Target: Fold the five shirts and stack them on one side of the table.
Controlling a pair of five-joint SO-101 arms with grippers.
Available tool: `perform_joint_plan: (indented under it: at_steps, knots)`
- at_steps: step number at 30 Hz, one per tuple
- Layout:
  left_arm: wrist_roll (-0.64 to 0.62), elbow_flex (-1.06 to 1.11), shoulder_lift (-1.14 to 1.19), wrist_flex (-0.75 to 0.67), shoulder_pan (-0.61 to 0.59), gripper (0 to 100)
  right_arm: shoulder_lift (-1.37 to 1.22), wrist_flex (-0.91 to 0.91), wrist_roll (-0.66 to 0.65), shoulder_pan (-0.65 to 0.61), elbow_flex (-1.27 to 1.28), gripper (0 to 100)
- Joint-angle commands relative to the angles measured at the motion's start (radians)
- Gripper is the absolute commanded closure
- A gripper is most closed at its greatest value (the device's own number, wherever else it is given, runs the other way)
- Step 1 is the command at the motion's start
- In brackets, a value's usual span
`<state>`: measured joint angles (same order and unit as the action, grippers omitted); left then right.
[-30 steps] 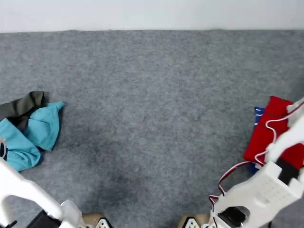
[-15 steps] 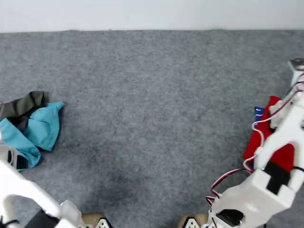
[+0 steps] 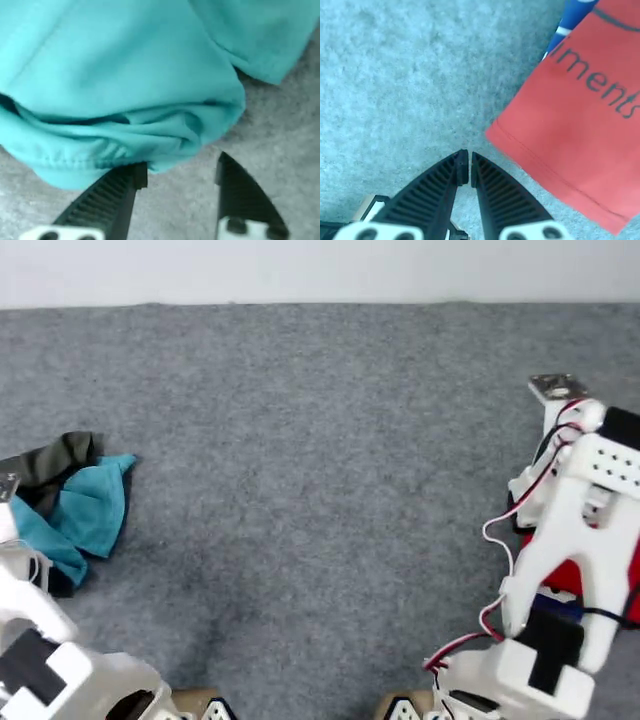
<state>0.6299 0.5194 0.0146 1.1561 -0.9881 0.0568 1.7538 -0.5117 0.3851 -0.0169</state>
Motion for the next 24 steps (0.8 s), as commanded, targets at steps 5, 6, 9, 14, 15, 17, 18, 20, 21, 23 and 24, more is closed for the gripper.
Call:
perform_joint_plan:
  at_steps: [5, 6, 9, 14, 15, 17, 18, 20, 21, 23, 24]
  knots:
    - [-0.018, -0.012, -0.13, 0.048, 0.118, 98, 0.12, 0.039, 0.008, -0.008, 0.051, 99.0]
    - [-0.018, -0.012, -0.166, 0.06, 0.137, 99, 0.133, 0.039, 0.008, -0.008, 0.057, 99.0]
    - [-0.02, -0.012, -0.285, 0.097, 0.196, 99, 0.173, 0.039, 0.008, -0.008, 0.081, 99.0]
    - [-0.02, -0.013, -0.52, 0.144, 0.308, 99, 0.231, 0.039, 0.008, -0.008, 0.124, 99.0]
    - [-0.02, -0.013, -0.571, 0.155, 0.338, 99, 0.24, 0.039, 0.008, -0.008, 0.132, 99.0]
    - [-0.021, -0.012, -0.669, 0.16, 0.402, 99, 0.252, 0.039, 0.008, -0.008, 0.152, 99.0]
    - [-0.035, -0.01, -0.712, 0.158, 0.439, 99, 0.257, 0.039, 0.008, -0.008, 0.163, 99.0]
    - [-0.084, -0.012, -0.795, 0.153, 0.523, 99, 0.262, 0.038, 0.008, -0.008, 0.19, 99.0]
    - [-0.104, -0.012, -0.832, 0.153, 0.571, 99, 0.262, 0.038, 0.008, -0.008, 0.201, 99.0]
    - [-0.138, -0.013, -0.901, 0.147, 0.672, 99, 0.262, 0.038, 0.008, -0.008, 0.216, 99.0]
    - [-0.155, -0.013, -0.931, 0.138, 0.724, 99, 0.262, 0.038, 0.008, -0.008, 0.219, 99.0]
